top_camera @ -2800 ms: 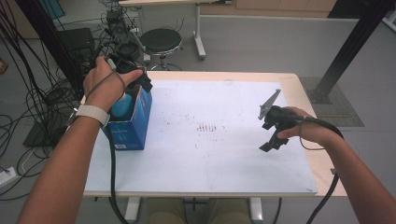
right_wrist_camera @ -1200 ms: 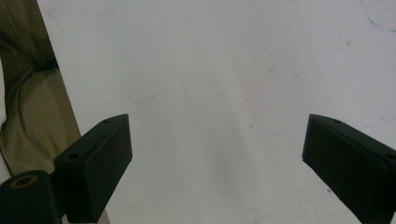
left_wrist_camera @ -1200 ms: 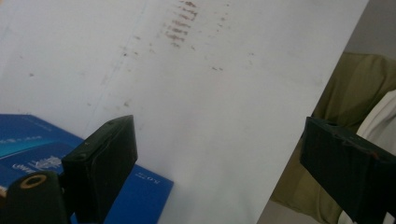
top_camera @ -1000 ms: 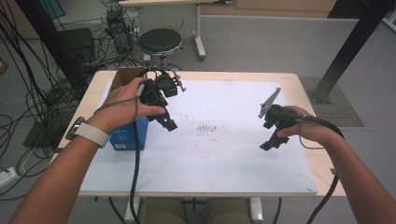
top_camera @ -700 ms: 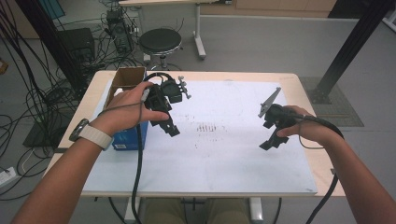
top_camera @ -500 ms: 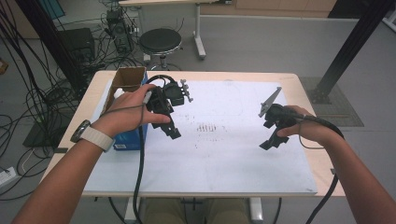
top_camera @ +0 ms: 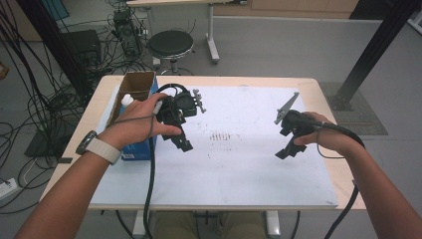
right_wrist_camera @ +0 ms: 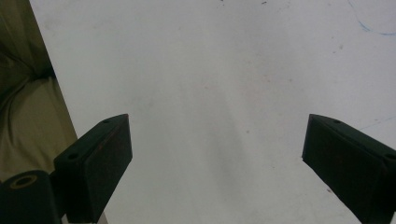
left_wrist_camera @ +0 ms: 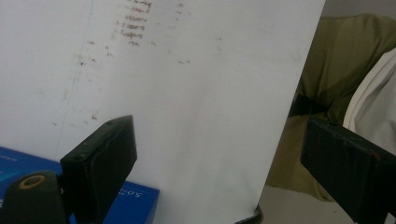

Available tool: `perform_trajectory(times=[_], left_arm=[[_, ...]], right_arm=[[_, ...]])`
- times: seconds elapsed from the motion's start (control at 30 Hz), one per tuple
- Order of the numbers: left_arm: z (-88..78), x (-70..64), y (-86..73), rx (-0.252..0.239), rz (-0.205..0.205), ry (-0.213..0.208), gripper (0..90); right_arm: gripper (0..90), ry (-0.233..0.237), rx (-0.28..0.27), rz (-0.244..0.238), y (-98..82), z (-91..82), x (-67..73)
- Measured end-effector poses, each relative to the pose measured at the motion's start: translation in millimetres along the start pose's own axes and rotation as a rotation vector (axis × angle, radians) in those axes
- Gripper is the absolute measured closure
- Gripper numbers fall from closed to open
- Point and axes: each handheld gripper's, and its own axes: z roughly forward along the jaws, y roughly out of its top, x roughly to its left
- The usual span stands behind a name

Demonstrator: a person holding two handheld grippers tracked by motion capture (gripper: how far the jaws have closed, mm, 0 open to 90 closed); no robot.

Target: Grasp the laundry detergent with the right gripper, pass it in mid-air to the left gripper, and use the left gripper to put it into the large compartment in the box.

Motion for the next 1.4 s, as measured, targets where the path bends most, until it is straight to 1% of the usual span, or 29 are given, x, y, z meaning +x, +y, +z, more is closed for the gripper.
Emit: perform_trajectory(times=[0.07,0.17,0.37,0.7,0.97,1.2,1.4], left_arm=[[0.0,-0.2,0.7,0.004,0.002,-0.001,11.2],[0.3,-0.4,1.3,0.007,0.003,0.0,11.2],[0.8,-0.7,1.8,-0.006,0.001,0.001,11.3],[0.1,-1.0,0.7,-0.012,-0.005,0.005,11.4],[-1.0,-2.1,-2.2,-0.015,-0.011,0.006,11.5],[-1.2,-0.8,-3.0,-0.013,-0.014,0.004,11.6],[-0.6,0.4,-2.9,-0.026,-0.019,0.005,11.5]], right_arm=[[8.4,-0.001,-0.006,-0.006,0.5,0.0,-0.3],[8.5,0.0,-0.003,-0.001,0.8,0.1,0.3],[8.4,-0.003,-0.001,0.003,-0.3,0.3,0.0],[8.4,-0.005,-0.002,0.005,-1.6,-1.8,0.9],[8.4,-0.005,-0.005,-0.007,0.6,-1.7,2.7],[8.4,-0.004,-0.002,-0.003,1.0,-0.3,3.0],[8.4,-0.007,-0.011,-0.007,0.3,-1.0,2.5]])
